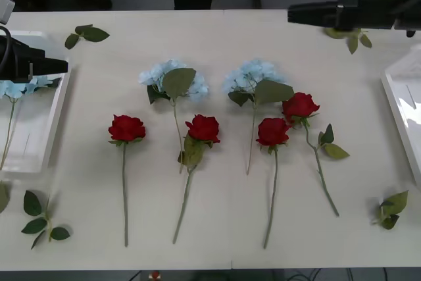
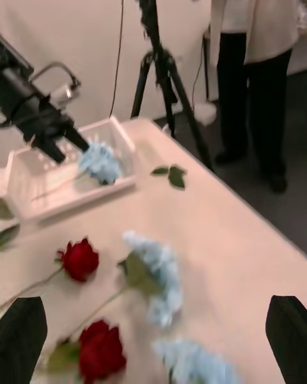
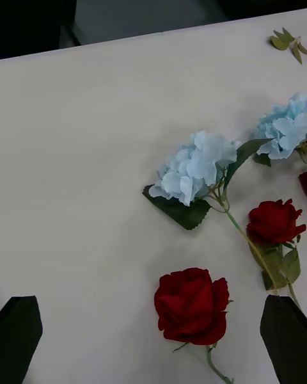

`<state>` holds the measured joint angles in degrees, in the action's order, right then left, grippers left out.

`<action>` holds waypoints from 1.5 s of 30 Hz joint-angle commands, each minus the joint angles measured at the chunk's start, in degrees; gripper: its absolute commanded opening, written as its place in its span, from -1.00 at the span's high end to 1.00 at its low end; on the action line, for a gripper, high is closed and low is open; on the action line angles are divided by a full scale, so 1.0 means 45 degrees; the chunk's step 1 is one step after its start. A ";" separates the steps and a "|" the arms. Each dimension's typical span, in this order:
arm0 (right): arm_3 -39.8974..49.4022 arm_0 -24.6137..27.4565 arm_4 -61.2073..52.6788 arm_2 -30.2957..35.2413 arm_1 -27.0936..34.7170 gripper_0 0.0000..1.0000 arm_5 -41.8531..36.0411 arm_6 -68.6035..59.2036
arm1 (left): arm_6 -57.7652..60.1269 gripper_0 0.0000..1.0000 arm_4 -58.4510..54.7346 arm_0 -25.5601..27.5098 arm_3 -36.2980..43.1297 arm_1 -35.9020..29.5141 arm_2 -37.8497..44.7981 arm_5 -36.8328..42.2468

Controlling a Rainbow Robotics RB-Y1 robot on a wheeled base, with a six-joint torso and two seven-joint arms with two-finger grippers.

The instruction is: Place the red flowers into the right box and the blue flowers into the left box. If a person shows an open palm, hand one flower to the person first, then continue sorting.

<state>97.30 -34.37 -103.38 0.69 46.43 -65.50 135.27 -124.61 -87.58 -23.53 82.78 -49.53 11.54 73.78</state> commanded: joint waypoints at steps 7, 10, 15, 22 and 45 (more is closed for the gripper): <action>-0.0002 0.1075 0.1274 0.0081 0.2339 -1.00 -0.2573 -0.5607 | 0.0407 -1.00 -0.0029 -0.0475 0.0315 -0.0166 0.0306 -0.0068; 0.0155 0.1134 0.2524 0.0062 0.2417 -1.00 -0.3549 -0.7150 | 0.0563 -1.00 -0.0029 -0.0495 0.0334 -0.0166 0.0091 -0.0049; 0.0799 0.1505 0.5063 0.0003 0.2417 -1.00 -0.4780 -0.9142 | 0.1891 -1.00 0.1318 -0.0495 0.1233 0.0146 -0.0319 -0.0088; 0.1639 0.2579 0.7582 -0.0758 0.2417 -1.00 -0.4819 -1.1115 | 0.5094 -1.00 0.4365 -0.0280 0.3244 0.1709 -0.0690 -0.0049; 0.1190 0.3009 1.4379 -0.3434 -0.0864 -1.00 -0.2865 -1.2326 | 0.8356 -1.00 1.2900 0.4974 0.9045 0.5420 -0.3503 0.0537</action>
<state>103.04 -20.12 -39.95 -14.76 43.59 -79.24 82.21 -87.99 -30.73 -3.45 119.87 -25.45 -4.14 76.27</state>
